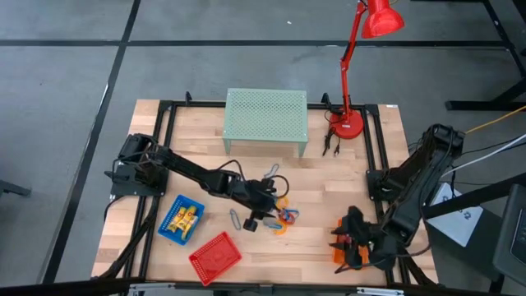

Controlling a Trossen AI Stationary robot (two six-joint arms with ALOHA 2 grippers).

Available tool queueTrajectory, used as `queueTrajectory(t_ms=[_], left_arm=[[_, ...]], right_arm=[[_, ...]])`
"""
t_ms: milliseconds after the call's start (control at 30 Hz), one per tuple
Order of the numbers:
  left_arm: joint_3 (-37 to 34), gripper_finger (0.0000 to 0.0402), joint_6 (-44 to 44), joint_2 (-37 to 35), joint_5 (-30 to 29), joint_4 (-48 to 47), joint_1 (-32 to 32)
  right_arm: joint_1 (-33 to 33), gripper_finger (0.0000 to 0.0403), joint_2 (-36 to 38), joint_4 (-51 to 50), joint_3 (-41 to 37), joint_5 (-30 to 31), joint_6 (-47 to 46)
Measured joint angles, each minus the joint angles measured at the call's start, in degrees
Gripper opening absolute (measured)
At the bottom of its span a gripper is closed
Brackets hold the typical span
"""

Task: Pick & Place Office Desk Supplies
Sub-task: Put the yellow spring keychain into the orange bin

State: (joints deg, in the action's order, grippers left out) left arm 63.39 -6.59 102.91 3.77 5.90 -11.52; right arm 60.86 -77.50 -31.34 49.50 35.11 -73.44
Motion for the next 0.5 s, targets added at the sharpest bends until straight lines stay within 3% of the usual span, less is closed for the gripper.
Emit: queueTrajectory(t_ms=[133, 233, 367, 500], left_arm=[[0.4, 0.0118, 3.3, 0.0, 1.9, 0.5, -0.4], [1.2, 0.0118, 7.1, 0.0, 4.6, -0.5, -1.0], [2.7, 0.0118, 9.7, 0.0, 2.1, -1.0, -3.5], [5.7, 0.0118, 11.2, 0.9, -2.7, -4.7, -5.8]], right_arm=[[-0.1, 0.0198, 0.9, 10.8, 0.0, 18.1, 16.6], [-0.2, 0.0196, 1.0, 17.1, 0.0, 27.9, 28.4], [-1.4, 0.0196, 1.0, 19.5, 0.0, 32.2, 36.5], [-3.7, 0.0196, 1.0, 19.4, 0.0, 31.4, 37.9]])
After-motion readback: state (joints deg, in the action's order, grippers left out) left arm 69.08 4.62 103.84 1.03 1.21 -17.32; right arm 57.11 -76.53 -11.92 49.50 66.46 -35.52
